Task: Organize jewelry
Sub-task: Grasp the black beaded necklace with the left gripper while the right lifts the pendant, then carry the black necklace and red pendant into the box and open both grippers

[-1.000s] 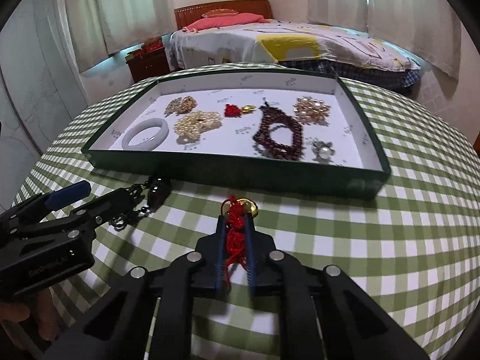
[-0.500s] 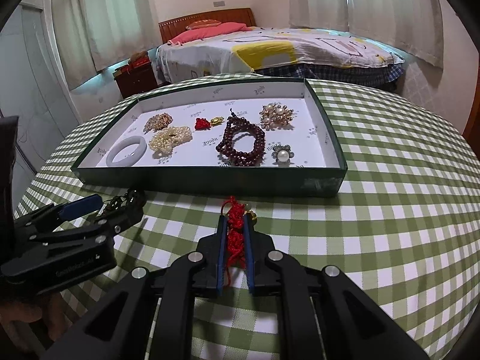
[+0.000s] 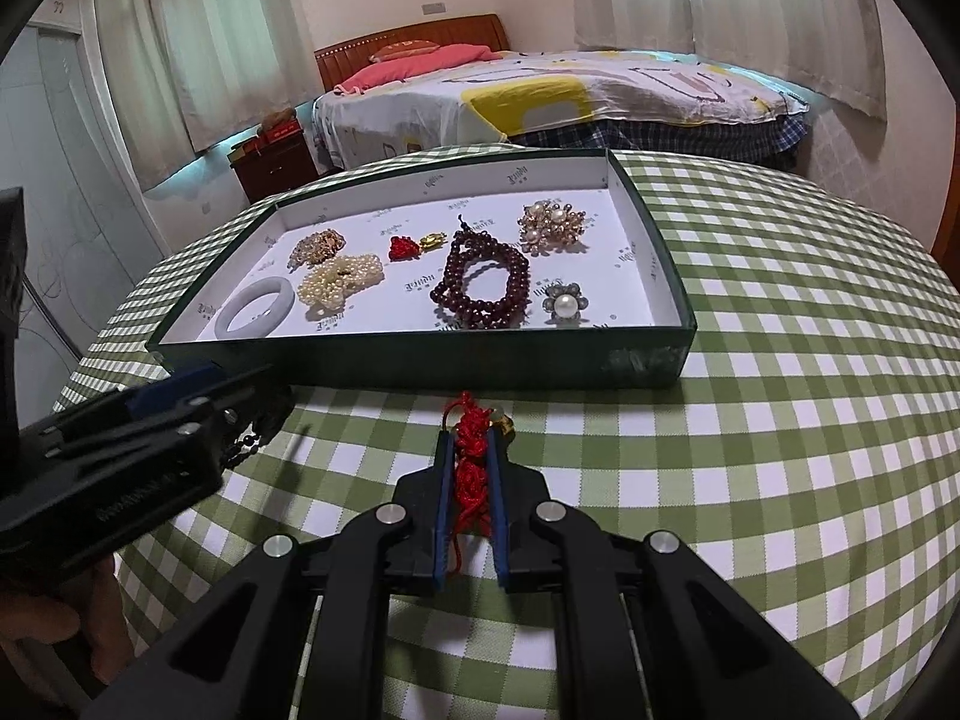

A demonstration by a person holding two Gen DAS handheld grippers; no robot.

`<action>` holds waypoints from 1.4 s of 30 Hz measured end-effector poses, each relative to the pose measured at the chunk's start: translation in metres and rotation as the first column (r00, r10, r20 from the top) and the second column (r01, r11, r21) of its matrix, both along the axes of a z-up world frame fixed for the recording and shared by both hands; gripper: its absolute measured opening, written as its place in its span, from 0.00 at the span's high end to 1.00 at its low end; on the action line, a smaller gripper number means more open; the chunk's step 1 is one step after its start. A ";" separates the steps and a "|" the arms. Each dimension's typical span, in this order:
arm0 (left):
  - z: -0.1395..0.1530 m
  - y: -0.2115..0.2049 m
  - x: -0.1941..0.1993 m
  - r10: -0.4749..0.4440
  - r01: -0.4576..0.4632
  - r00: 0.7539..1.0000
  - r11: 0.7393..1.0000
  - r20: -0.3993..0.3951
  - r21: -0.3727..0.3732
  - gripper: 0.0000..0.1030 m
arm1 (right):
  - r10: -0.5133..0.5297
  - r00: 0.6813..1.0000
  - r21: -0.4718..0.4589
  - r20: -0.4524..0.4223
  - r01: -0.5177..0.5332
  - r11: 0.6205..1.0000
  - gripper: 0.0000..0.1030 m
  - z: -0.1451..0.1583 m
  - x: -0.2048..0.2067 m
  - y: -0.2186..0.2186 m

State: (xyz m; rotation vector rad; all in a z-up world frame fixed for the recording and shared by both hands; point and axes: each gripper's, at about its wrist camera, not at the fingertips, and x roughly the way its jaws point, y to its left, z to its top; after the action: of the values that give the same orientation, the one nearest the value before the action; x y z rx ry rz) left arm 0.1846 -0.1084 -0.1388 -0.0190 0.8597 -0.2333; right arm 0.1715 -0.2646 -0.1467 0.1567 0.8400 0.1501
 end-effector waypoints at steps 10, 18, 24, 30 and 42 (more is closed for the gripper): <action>-0.011 -0.003 0.007 -0.001 0.001 0.999 1.000 -0.040 0.013 0.63 | -0.009 1.000 0.026 -0.003 0.009 1.000 0.89 -0.001 0.000 -0.004; -0.011 -0.010 0.005 -0.034 0.035 0.999 0.999 -0.031 0.028 0.68 | -0.013 1.000 0.040 -0.010 0.014 0.999 0.89 -0.002 0.000 -0.006; -0.013 -0.007 0.005 -0.050 0.050 0.998 0.999 -0.041 0.014 0.83 | -0.011 1.000 0.036 -0.013 0.011 0.999 0.89 -0.002 0.000 -0.004; -0.010 -0.003 0.001 -0.053 0.053 0.998 0.999 -0.025 0.000 0.83 | -0.017 1.000 0.027 -0.001 0.017 0.999 0.89 -0.001 -0.002 -0.002; 0.028 0.020 -0.005 -0.011 0.016 0.998 0.998 0.070 -0.058 0.83 | -0.004 0.996 0.019 0.092 0.002 1.000 0.89 0.031 -0.004 0.006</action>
State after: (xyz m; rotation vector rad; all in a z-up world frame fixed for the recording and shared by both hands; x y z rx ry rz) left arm 0.1797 -0.0881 -0.1107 -0.0599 0.7839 -0.2705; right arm 0.1676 -0.2583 -0.1154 0.1674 0.7472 0.1609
